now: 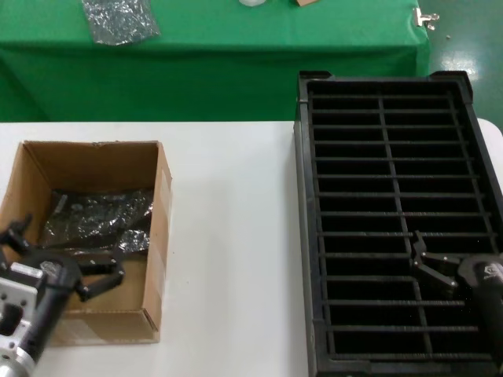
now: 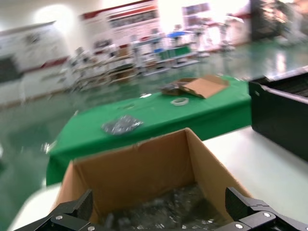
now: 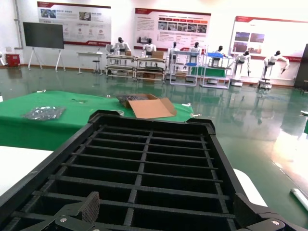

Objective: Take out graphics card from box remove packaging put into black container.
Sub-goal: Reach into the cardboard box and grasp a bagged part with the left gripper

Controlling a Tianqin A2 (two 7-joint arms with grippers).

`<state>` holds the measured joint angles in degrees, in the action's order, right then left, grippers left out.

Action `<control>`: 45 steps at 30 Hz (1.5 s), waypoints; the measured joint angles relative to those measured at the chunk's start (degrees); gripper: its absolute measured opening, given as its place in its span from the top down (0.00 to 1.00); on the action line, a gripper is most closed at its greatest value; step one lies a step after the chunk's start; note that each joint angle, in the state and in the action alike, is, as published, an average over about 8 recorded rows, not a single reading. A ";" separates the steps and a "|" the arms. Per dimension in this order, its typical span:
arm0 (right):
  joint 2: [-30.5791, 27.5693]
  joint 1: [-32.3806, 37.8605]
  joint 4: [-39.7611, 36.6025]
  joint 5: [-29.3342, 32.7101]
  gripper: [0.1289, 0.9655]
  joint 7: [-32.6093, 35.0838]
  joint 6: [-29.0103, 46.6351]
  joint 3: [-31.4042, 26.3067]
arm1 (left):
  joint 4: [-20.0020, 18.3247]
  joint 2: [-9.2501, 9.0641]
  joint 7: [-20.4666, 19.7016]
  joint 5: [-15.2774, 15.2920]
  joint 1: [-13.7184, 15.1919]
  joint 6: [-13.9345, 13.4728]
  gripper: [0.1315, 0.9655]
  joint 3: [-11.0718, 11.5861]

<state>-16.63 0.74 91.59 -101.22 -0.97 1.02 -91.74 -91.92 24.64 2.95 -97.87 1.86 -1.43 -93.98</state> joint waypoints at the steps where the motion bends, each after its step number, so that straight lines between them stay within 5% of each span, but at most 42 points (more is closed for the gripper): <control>1: 0.00 0.00 0.00 0.00 0.00 0.00 0.00 0.00 | 0.35 1.52 0.16 0.99 0.68 -0.49 0.00 -0.47; 5: 0.00 0.00 0.00 0.00 0.00 0.00 0.00 0.00 | 2.89 7.11 0.85 7.47 4.69 -4.00 0.00 -2.05; 9: 0.00 0.00 0.00 0.00 0.00 0.00 0.00 0.00 | 7.17 10.09 1.85 16.76 10.57 -8.92 0.00 -3.04; 17: 0.00 0.00 0.00 0.00 0.00 0.00 0.00 0.00 | 18.49 10.63 6.66 33.96 24.35 -18.58 0.00 -7.70; 23: 0.00 0.00 0.00 0.00 0.00 0.00 0.00 0.00 | 24.79 11.28 11.03 38.40 31.08 -27.27 0.00 -14.44; 27: 0.00 0.00 0.00 0.00 0.00 0.00 0.00 0.00 | 27.62 11.39 13.08 39.88 33.50 -30.58 0.00 -17.43; 32: 0.00 0.00 0.00 0.00 0.00 -0.01 0.00 0.00 | 31.79 10.14 15.46 41.11 35.78 -29.82 0.00 -19.34; 45: 0.00 0.00 0.00 0.01 0.00 -0.01 0.00 0.00 | 41.40 5.82 26.99 36.07 38.55 -18.58 0.02 -22.05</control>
<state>-16.63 0.74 91.59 -101.22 -0.98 1.02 -91.74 -50.52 30.45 29.94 -61.80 40.41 -20.01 -116.04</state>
